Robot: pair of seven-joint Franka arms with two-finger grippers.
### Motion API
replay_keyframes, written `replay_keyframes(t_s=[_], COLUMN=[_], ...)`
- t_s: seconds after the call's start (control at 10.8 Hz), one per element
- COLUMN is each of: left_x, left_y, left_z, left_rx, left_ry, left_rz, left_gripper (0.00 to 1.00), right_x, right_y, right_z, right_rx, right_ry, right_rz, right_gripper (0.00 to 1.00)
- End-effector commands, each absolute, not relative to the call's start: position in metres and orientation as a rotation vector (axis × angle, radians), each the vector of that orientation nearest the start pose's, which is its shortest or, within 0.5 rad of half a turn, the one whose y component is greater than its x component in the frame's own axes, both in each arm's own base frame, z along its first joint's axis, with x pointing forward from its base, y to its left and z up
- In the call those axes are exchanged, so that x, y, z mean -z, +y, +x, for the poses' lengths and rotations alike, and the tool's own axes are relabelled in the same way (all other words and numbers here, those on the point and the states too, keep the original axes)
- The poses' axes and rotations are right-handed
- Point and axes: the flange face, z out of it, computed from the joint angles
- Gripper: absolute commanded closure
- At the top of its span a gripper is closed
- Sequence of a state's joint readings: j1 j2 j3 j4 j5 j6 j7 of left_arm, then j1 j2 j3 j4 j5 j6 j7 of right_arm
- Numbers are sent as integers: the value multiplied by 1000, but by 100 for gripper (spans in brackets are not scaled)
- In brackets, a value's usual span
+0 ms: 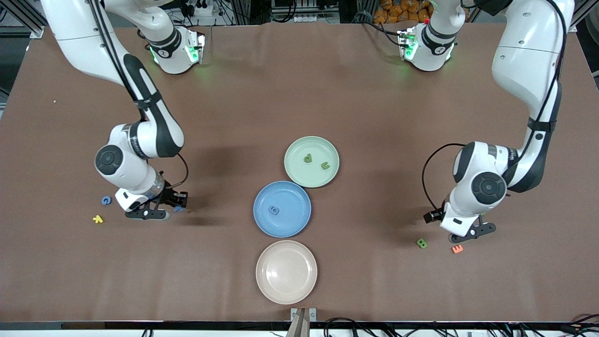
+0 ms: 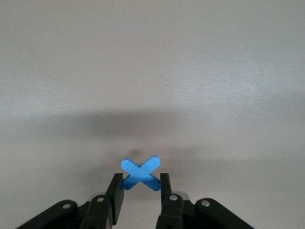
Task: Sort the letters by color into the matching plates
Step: 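Place the blue X on the blue plate while the left gripper reaches the Z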
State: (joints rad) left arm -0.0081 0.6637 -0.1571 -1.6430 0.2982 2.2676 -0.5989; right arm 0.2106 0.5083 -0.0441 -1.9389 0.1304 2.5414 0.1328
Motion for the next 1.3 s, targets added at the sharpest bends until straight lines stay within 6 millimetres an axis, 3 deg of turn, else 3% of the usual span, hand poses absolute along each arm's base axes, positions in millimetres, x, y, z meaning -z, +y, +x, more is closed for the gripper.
replay_keyframes(t_s=[0.0,0.09,0.28,0.47,1.02,1.21], left_x=[-224,-225,-225,-219,-184,-181], left_y=[-47,-27,-14,20,71,73], left_z=[674,677,677,678,663,662], left_rx=[71,88,97,115,36,30], left_ry=[-414,-461,-479,-554,-569,-563], left_rz=[-3084,-3085,-3077,-3070,-3069,-3069], left_gripper=[0,0,0,0,0,0], right_x=[-251,-258,-270,-274,-263,-244], right_y=[160,173,209,258,352,379], right_z=[635,639,643,643,639,630], right_rx=[160,173,193,197,193,171], right_ry=[250,277,286,279,303,263], right_rz=[-2977,-2942,-2893,-2851,-2807,-2817], right_gripper=[77,77,77,77,77,77])
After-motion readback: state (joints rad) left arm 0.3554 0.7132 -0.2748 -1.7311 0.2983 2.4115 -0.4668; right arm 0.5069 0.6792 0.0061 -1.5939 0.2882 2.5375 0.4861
